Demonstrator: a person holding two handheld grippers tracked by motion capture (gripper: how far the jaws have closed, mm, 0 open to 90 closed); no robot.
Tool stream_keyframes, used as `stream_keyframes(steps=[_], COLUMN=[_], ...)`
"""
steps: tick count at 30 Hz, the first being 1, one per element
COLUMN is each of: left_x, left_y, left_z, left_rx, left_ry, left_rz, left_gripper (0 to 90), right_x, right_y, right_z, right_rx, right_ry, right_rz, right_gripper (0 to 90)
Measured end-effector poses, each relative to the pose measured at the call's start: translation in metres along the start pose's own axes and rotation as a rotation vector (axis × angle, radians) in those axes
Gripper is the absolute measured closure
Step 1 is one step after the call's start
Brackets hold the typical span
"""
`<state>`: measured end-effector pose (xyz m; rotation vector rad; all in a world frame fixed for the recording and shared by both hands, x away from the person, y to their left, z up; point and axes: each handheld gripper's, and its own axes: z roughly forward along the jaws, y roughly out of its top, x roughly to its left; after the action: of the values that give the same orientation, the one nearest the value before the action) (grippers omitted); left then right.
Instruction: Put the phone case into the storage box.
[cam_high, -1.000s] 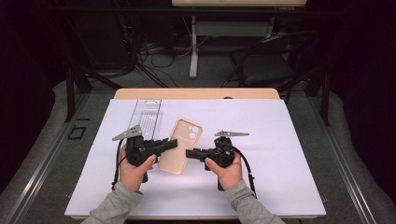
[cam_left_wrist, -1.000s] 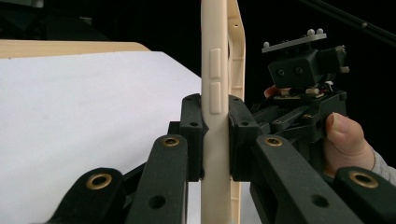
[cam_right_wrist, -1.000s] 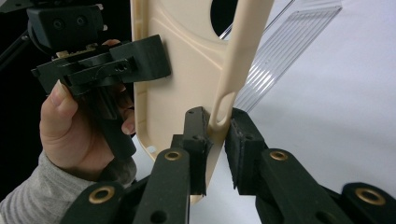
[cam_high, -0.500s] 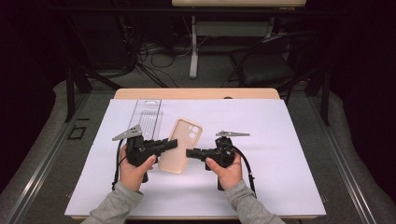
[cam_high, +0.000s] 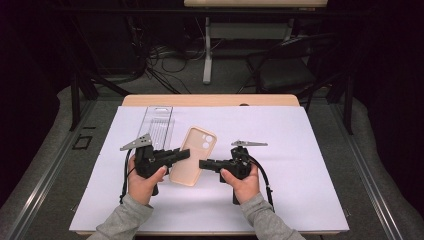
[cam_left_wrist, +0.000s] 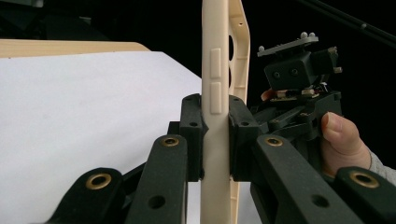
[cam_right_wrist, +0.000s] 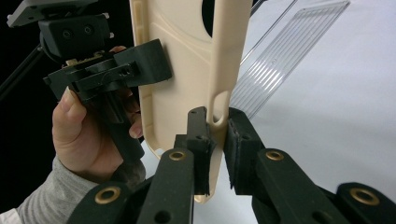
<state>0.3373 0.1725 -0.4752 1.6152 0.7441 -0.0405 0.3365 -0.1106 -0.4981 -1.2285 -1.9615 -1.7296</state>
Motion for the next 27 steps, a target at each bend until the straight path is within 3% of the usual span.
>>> stream_keyframes(steps=[18,27], left_x=[-0.0002,-0.0003], left_y=[0.0004,0.0009], left_z=[0.0000,0.0004], left_rx=[-0.006,-0.020], left_ry=[0.003,0.007], left_rz=[0.008,0.021], left_gripper=[78.3,65.7], right_x=[0.0006,-0.0001], right_y=[0.0002,0.0022], right_z=[-0.0017,-0.0054], right_rx=[-0.016,-0.027], right_ry=[0.007,-0.020], right_rz=[-0.001,-0.025], right_gripper=[81.7,81.7])
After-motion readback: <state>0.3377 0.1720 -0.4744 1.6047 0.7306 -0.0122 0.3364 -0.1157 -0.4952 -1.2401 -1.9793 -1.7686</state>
